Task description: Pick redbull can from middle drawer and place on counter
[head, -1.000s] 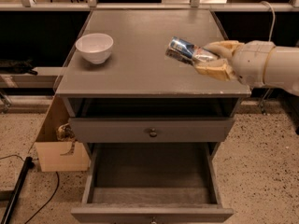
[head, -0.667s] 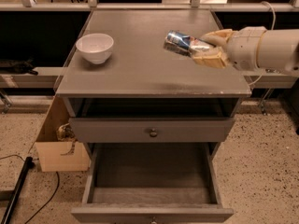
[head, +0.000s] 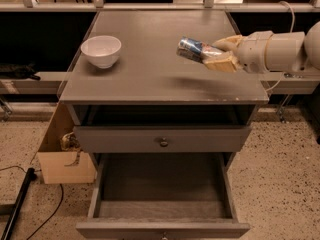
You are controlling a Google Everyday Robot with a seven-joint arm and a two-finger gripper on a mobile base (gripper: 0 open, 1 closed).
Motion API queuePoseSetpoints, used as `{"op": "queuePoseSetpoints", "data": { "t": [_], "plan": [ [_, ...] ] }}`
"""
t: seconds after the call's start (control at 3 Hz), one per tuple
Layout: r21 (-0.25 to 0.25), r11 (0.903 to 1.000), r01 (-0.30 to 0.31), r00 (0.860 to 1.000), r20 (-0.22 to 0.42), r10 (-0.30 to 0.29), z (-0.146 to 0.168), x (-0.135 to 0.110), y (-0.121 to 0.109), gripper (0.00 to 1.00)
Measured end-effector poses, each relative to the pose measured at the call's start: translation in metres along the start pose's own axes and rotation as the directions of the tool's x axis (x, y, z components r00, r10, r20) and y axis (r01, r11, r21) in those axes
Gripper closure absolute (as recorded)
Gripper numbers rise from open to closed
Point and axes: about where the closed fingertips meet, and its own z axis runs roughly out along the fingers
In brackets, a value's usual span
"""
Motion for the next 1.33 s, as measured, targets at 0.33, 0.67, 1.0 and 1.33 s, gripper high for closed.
{"op": "queuePoseSetpoints", "data": {
  "t": [0.33, 0.67, 1.0, 1.33],
  "plan": [
    [-0.031, 0.9977, -0.061, 0.998, 0.003, 0.061, 0.0107, 0.0236, 0.026, 1.0],
    [-0.045, 0.9968, -0.067, 0.998, -0.002, 0.067, 0.0145, 0.0279, 0.034, 0.75],
    [-0.045, 0.9968, -0.067, 0.998, -0.002, 0.067, 0.0145, 0.0279, 0.034, 0.5],
    [-0.045, 0.9968, -0.067, 0.998, -0.002, 0.067, 0.0145, 0.0279, 0.034, 0.21]
  ]
}}
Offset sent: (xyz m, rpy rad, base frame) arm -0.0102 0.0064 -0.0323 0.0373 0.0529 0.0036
